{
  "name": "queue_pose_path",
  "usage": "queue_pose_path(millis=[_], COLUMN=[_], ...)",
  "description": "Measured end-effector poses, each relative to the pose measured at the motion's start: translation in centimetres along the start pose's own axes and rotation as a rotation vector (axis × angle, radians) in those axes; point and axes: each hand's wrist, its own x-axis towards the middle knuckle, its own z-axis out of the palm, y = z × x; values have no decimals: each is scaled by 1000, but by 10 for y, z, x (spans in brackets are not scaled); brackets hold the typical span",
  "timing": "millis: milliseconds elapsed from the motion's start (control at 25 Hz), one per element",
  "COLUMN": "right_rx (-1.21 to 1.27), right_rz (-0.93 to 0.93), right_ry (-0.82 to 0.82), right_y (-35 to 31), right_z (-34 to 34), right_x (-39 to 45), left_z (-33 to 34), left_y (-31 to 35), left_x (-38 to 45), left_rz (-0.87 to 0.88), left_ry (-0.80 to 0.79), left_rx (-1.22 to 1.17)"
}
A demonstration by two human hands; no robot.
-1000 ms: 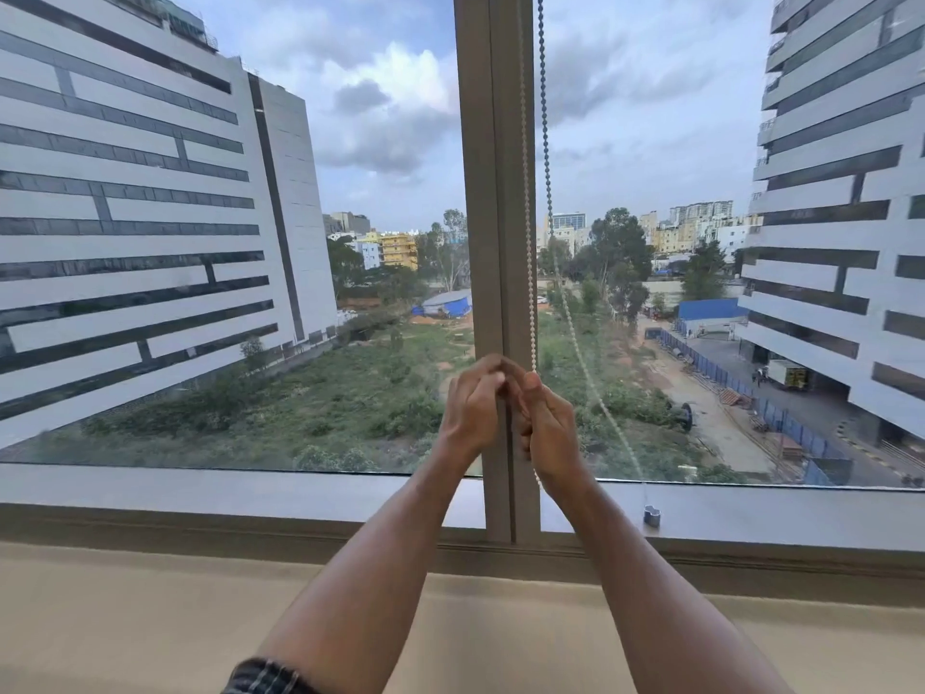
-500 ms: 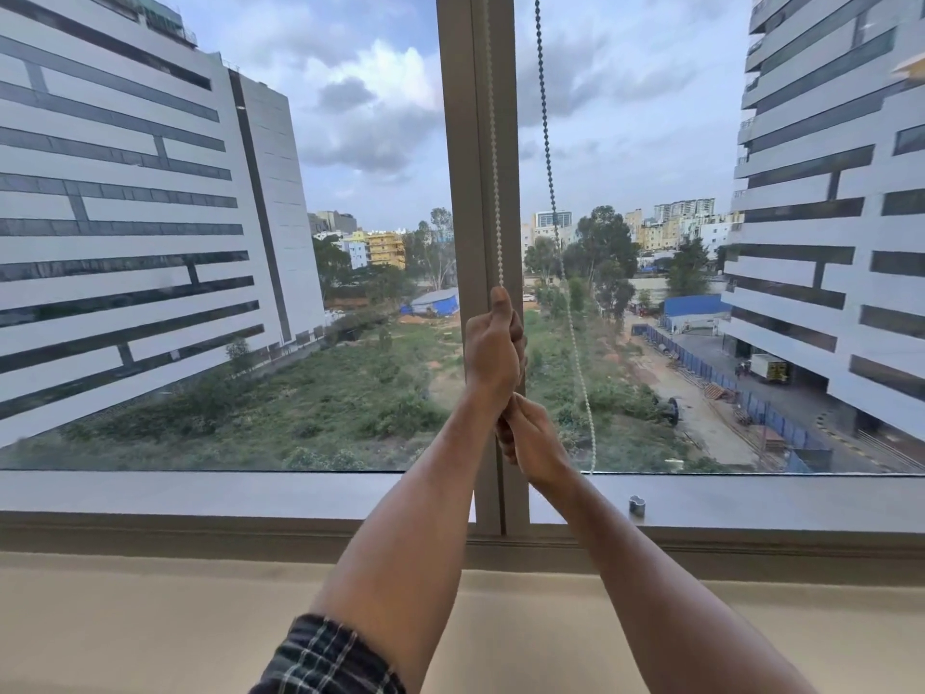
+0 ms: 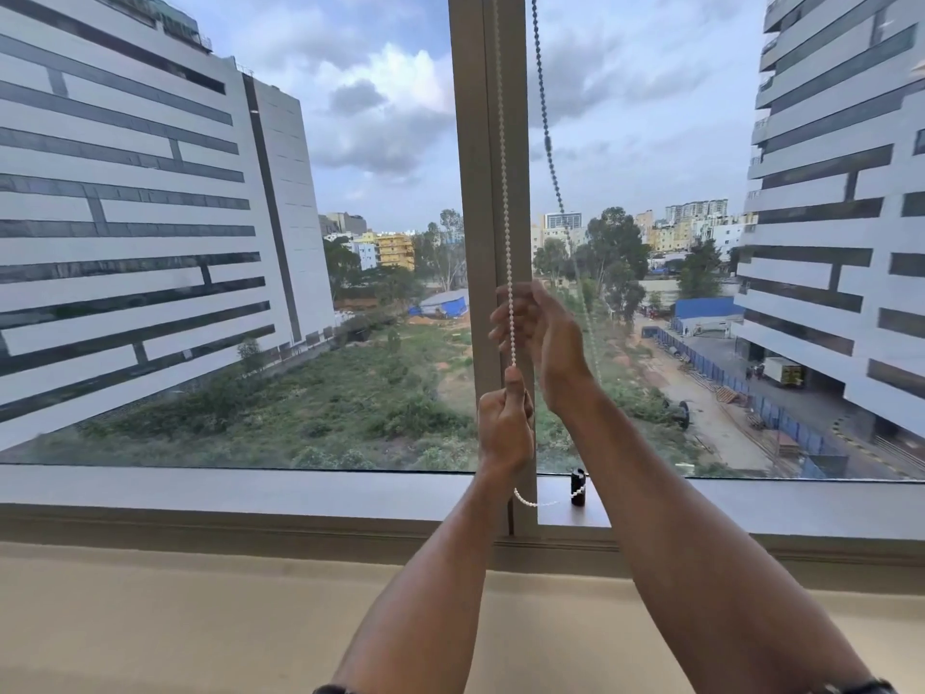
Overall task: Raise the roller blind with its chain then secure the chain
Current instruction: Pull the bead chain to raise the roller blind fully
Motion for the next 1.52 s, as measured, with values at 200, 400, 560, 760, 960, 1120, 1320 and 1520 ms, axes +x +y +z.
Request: queue_pose_path(millis=[200,400,560,760,960,1120,1320,1520], right_rx=[-62,-69,-75,-185,-233,-194,-155,8], right_rz=[-52,-69,-78,-80,-14,55,-50,6], right_ry=[-62,-46,-11,-9,-52,-111,75,-38], right_y=[-6,21,45,75,99,100,45,-10], right_z=[18,1,-5,-12,-18,-38,-33,12], right_x=[-1,-22,-36,-51,-66,-62,-22,10], left_z=[5,-19,-32,-11,17,12,-1,-2], left_y=[-5,-5,28,88,94,74,42,7], left_x=[-16,-21,-5,45,52,45,38,4], left_rz=[-47,-305,-162,-43,-24,46,69,-21], left_ry=[-49,-310,-198,-192,-63,25,72,-2], left_rx=[-31,-58,-84,-222,-81,-47,25,-20])
